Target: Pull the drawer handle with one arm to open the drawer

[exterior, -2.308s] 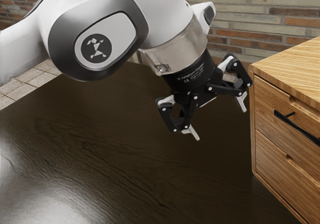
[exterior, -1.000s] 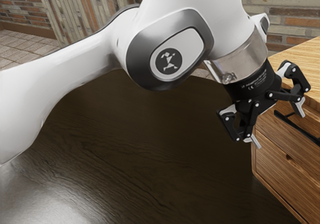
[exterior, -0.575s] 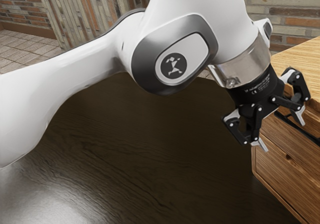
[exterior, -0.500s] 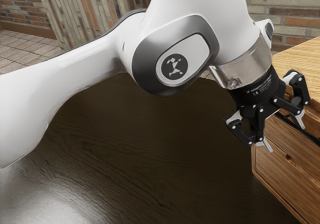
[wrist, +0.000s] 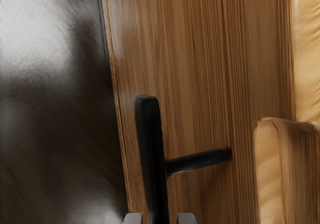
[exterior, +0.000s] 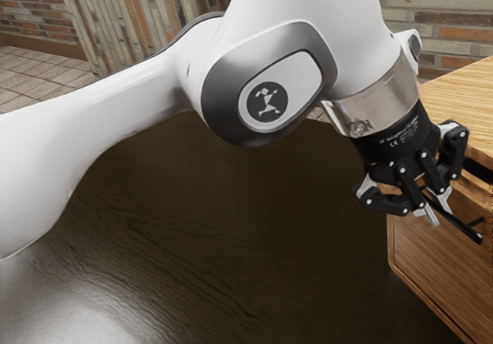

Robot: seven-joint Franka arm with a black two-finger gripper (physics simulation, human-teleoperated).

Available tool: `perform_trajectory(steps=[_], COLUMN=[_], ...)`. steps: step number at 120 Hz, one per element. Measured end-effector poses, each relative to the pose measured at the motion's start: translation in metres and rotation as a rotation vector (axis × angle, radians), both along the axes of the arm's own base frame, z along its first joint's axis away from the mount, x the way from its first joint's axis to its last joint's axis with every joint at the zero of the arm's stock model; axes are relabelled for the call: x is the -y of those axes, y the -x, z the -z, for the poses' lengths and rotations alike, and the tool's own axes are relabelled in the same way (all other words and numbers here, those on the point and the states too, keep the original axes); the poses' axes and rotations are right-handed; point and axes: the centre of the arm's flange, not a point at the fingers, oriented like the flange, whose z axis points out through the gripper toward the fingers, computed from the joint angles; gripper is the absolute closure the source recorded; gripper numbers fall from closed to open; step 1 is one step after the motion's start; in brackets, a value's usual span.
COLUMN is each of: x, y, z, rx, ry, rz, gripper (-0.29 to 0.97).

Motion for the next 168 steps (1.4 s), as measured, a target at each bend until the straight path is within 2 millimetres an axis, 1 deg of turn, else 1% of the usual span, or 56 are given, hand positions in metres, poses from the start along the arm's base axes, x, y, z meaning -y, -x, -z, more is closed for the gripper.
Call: perform_trajectory(steps=[9, 46, 69, 125, 168], x=[0.000, -0.005, -0.008, -0.021, -0.032], y=[0.002, 0.022, 0.034, 0.072, 0.101], z=[0.003, -0.005, -0.006, -0.010, -0.008], rx=[-0.006, 0.002, 0.004, 0.025, 0.032], ry=[-0.006, -0.026, -0.039, -0.065, -0.078], rz=[-0.002, -0.014, -0.022, -0.049, -0.070], gripper=[0.74, 0.78, 0.79, 0.79, 0.79])
